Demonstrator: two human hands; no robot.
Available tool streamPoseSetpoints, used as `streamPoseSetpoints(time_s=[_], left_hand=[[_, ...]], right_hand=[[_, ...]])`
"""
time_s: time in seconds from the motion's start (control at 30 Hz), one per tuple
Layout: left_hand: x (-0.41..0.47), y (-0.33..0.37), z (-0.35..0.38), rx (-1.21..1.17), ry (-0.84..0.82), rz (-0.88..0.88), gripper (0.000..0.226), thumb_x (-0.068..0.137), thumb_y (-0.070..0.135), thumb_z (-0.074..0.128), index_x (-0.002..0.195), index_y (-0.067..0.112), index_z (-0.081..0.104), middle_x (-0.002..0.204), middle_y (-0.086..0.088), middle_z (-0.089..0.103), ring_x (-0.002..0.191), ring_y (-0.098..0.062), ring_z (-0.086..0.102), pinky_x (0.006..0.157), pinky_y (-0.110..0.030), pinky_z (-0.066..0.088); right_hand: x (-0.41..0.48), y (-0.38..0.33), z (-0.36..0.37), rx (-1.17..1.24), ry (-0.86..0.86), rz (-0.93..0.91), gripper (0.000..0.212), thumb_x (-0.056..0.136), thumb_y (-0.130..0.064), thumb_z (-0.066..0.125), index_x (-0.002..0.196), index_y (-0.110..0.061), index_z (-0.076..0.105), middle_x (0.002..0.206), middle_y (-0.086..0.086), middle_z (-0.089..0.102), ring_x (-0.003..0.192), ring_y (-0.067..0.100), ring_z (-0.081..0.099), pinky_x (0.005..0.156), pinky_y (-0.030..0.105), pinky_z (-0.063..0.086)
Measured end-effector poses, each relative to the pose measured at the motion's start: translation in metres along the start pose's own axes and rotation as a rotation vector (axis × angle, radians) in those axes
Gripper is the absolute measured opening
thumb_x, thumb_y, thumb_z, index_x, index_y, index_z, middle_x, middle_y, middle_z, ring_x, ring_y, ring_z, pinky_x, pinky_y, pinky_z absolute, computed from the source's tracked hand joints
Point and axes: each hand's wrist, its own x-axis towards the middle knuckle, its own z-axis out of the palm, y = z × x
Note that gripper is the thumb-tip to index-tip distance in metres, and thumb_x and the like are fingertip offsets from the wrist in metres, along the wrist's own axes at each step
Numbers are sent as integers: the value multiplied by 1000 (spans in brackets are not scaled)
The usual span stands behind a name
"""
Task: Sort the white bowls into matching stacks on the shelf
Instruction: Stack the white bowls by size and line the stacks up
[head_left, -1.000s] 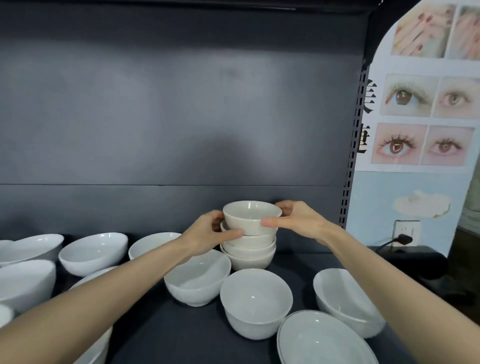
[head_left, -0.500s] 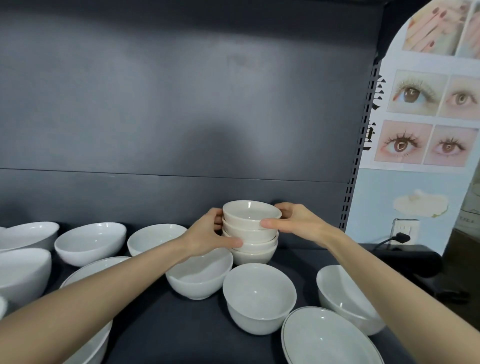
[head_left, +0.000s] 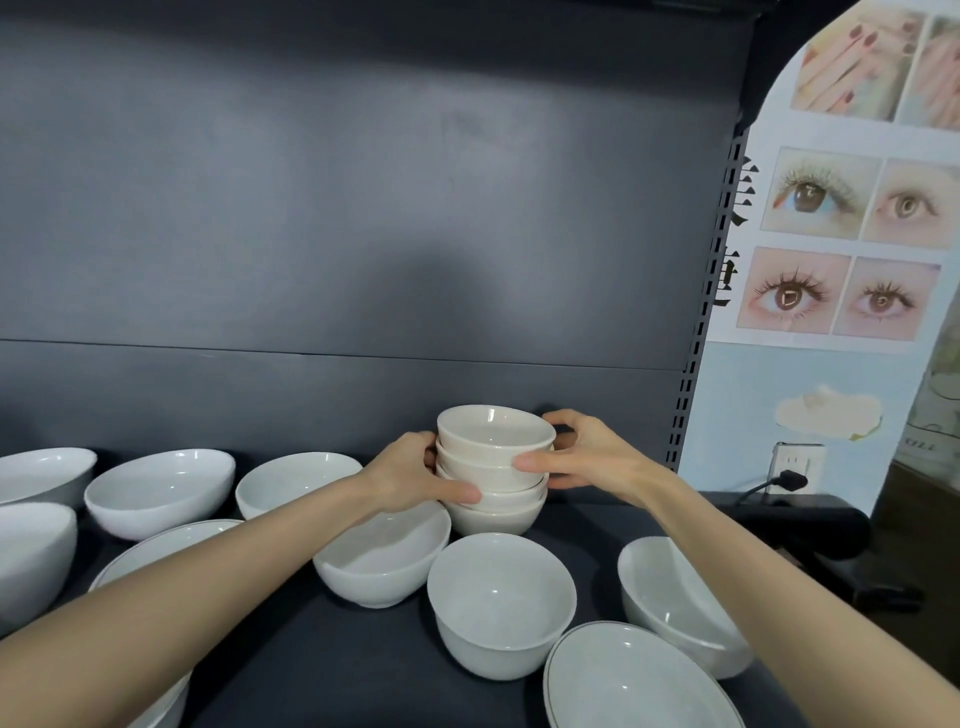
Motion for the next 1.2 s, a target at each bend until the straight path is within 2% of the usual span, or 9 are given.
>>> streamPoseSetpoints(time_s=[0.3,0.5,0.7,0.77,0.83,0.93,1.07,1.2], left_hand=[[8,8,14,-2,-26,31,80,35,48,85,105,16,61,104,0,72,101,-18,68,97,-40,51],[8,13,17,21,-38,39,81,37,48,85,107,14,61,103,-1,73,100,-18,68,96,-41,51],[5,17,15,92,-30,13,83,36,53,85,105,14,61,102,-5,72,99,-22,68,94,-43,52],[1,22,15,142,-5,-2,79,40,52,85,103,11,63,101,-8,72,95,-22,69,92,-43,53],[-1,26,15,200,19,-14,66,52,44,89,101,8,64,97,-8,72,84,-18,66,88,-37,54],[-5,34,14,303,40,-19,51,64,37,86,98,6,65,84,0,67,77,-12,58,75,-26,49],[-12,41,6,469,58,19,48,71,35,81,96,-2,65,93,-14,71,86,-24,64,82,-38,51],[-28,56,-4,688,46,109,34,78,33,72,98,5,67,96,-11,71,96,-27,63,87,-41,51]], right_hand=[[-3,8,-14,-16,40,-3,66,70,-22,84,126,-14,49,112,5,66,102,15,66,85,35,58],[-5,9,-18,-9,49,0,66,71,-21,83,127,-14,48,112,5,66,100,15,66,79,31,59],[-9,9,-17,-48,50,9,70,71,-25,83,130,-17,46,114,3,65,101,14,66,80,34,59],[-11,7,-17,-94,47,13,71,72,-28,83,131,-17,45,114,1,65,101,12,65,80,34,59],[-13,3,-17,-144,50,16,73,72,-32,82,133,-17,44,114,0,65,99,11,66,78,32,58],[-19,-2,-16,-237,73,25,72,73,-37,80,131,-18,43,113,1,65,96,15,67,77,32,58],[-30,-13,-16,-434,120,-17,50,78,-36,76,120,-18,55,107,3,67,100,20,63,79,30,54],[-43,-28,-18,-651,166,-84,45,82,-31,72,121,-11,61,109,6,68,104,21,59,87,25,42]])
